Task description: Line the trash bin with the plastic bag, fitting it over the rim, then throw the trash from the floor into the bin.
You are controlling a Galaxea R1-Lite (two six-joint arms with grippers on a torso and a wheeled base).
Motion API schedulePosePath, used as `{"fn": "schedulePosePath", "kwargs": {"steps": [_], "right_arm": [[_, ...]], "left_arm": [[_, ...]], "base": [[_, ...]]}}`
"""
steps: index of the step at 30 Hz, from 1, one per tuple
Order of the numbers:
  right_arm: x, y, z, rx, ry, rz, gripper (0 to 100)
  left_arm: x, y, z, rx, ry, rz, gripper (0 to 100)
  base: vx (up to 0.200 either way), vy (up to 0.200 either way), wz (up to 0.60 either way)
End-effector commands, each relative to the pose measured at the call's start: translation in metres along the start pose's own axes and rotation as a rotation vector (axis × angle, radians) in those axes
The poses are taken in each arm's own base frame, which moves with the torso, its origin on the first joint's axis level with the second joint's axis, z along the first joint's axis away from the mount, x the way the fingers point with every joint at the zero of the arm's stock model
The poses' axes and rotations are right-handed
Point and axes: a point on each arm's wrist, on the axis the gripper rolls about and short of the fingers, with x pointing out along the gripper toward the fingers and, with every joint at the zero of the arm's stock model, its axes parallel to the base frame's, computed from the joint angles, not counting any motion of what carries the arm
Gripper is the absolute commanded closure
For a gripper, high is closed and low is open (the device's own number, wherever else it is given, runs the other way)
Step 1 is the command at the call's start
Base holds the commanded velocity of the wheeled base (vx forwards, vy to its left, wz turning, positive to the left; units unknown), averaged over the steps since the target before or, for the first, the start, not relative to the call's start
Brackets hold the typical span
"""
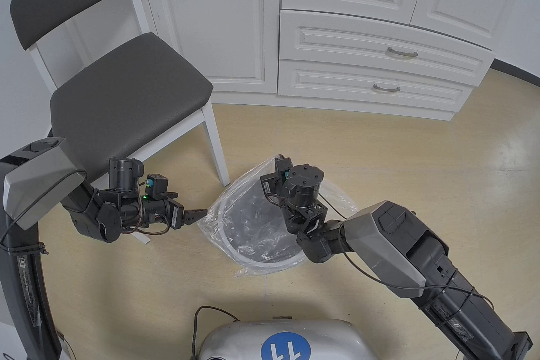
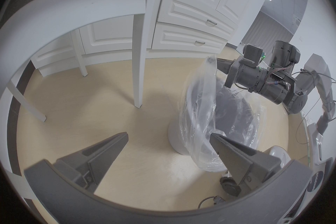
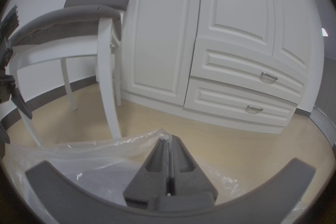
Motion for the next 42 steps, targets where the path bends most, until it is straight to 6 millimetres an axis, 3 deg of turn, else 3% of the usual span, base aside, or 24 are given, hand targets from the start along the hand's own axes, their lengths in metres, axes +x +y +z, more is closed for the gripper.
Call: {"fn": "schedulePosePath", "kwargs": {"steps": [1,5,6,10,12,16,18,21,24,31,34,36,39,42], "right_arm": [[0.000,0.000,0.004,0.011,-0.022,-0.001,100],[-0.001,0.001,0.011,0.020,-0.038,0.003,100],[-0.002,0.003,0.012,0.026,-0.048,0.004,0],[-0.007,0.012,0.019,0.050,-0.085,0.008,0],[-0.015,0.024,0.037,0.075,-0.136,0.021,0],[-0.047,0.030,0.061,0.015,-0.034,0.102,0],[-0.068,0.019,0.074,-0.030,0.071,0.147,0],[-0.082,0.001,0.084,-0.020,0.137,0.153,0],[-0.098,-0.018,0.093,0.020,0.189,0.142,0],[-0.164,-0.059,0.124,0.130,0.269,0.154,0],[-0.172,-0.080,0.122,0.168,0.294,0.117,0],[-0.167,-0.093,0.117,0.186,0.305,0.075,0],[-0.156,-0.113,0.096,0.170,0.364,0.002,0],[-0.149,-0.118,0.077,0.157,0.407,-0.028,0]], "left_arm": [[-0.003,-0.001,0.003,0.005,-0.008,0.000,0],[-0.003,-0.002,0.002,0.004,-0.005,-0.002,0],[-0.003,-0.003,0.002,0.005,-0.005,-0.003,0],[-0.005,-0.007,0.003,0.008,-0.004,-0.012,0],[-0.005,-0.010,0.003,0.011,-0.002,-0.018,0],[-0.008,-0.015,0.004,0.019,-0.008,-0.035,0],[-0.009,-0.016,0.004,0.020,-0.016,-0.063,0],[-0.008,-0.020,0.004,0.025,-0.023,-0.079,0],[-0.002,-0.035,0.003,0.032,-0.017,-0.117,0],[0.009,-0.072,0.012,-0.020,-0.074,-0.173,0],[0.015,-0.078,0.019,-0.079,-0.108,-0.142,0],[0.019,-0.080,0.023,-0.104,-0.116,-0.122,0],[0.033,-0.084,0.029,-0.131,-0.131,-0.059,0],[0.047,-0.083,0.032,-0.142,-0.149,0.033,0]], "base": [[0.000,0.000,0.00],[0.000,0.000,0.00],[0.000,0.000,0.00],[0.000,0.000,0.00],[0.000,0.000,0.00],[0.000,0.000,0.00],[0.000,0.000,0.00],[0.000,0.000,0.00],[0.000,0.000,0.00],[0.000,0.000,0.00],[0.000,0.000,0.00],[0.000,0.000,0.00],[0.000,0.000,0.00],[0.000,0.000,0.00]]}}
